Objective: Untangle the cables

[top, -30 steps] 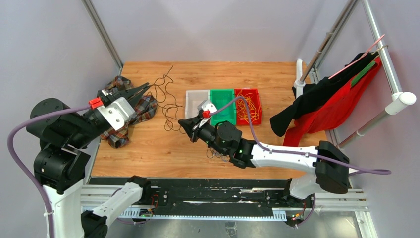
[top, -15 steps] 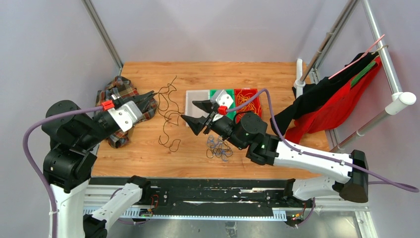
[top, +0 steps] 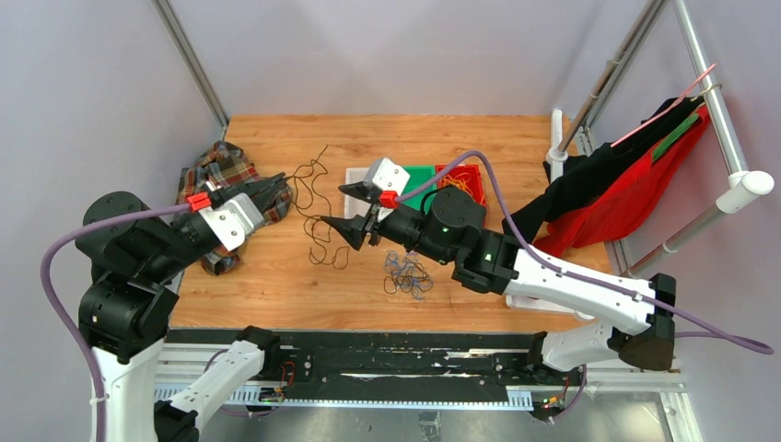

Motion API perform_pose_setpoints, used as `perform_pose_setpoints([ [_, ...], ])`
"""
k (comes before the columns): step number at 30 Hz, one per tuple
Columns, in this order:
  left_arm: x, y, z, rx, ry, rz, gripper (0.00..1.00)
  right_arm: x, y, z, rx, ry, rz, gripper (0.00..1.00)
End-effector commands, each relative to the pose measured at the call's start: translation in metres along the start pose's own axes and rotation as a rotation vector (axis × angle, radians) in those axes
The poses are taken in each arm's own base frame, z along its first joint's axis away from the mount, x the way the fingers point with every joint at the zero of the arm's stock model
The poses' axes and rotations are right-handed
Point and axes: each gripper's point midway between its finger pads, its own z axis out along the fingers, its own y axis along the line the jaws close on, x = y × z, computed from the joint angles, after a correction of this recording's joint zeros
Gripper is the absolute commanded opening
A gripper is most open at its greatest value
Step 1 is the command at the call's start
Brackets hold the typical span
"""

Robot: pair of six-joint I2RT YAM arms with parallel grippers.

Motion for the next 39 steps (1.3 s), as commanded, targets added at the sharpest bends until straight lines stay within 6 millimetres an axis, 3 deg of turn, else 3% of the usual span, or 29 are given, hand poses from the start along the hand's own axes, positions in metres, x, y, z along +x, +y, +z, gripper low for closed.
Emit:
perform_pose_setpoints([
  [1,-0.005,-0.003,-0.004,0.008,-0.015,0.016,0.00,0.014,-0.001,0.009,-0.009,0.067,-0.035,0.55],
  [8,0.000,-0.008,-0.008,0.019,0.004,0.038,0.00,0.016,-0.045,0.008,0.221,0.074,-0.116,0.02],
  [12,0.025,-0.016,-0.011,0.017,0.070,0.055,0.02,0.008,-0.056,0.003,0.263,0.068,-0.168,0.00],
  [13,0.036,-0.020,-0.011,0.021,0.095,0.056,0.09,0.005,-0.058,0.003,0.269,0.068,-0.176,0.00],
  [17,0.081,-0.041,-0.007,0.061,0.201,0.030,0.53,0.002,-0.061,0.006,0.269,0.070,-0.202,0.00],
  [19,0.094,-0.047,-0.005,0.078,0.235,-0.001,0.62,0.002,-0.059,0.009,0.257,0.074,-0.207,0.00],
  [22,0.102,-0.054,-0.002,0.109,0.256,-0.039,0.67,0.000,-0.057,0.012,0.243,0.070,-0.208,0.01],
  [26,0.094,-0.060,0.004,0.155,0.226,-0.091,0.73,0.002,-0.052,0.016,0.213,0.067,-0.209,0.00],
  [31,0.070,-0.055,0.011,0.167,0.157,-0.151,0.77,0.007,-0.046,0.020,0.185,0.077,-0.203,0.01],
  [35,0.036,-0.068,-0.001,0.271,0.072,-0.157,0.79,0.012,-0.045,0.020,0.182,0.090,-0.200,0.01],
  [39,0.017,-0.078,-0.012,0.324,0.026,-0.189,0.81,0.016,-0.045,0.020,0.182,0.098,-0.203,0.01],
])
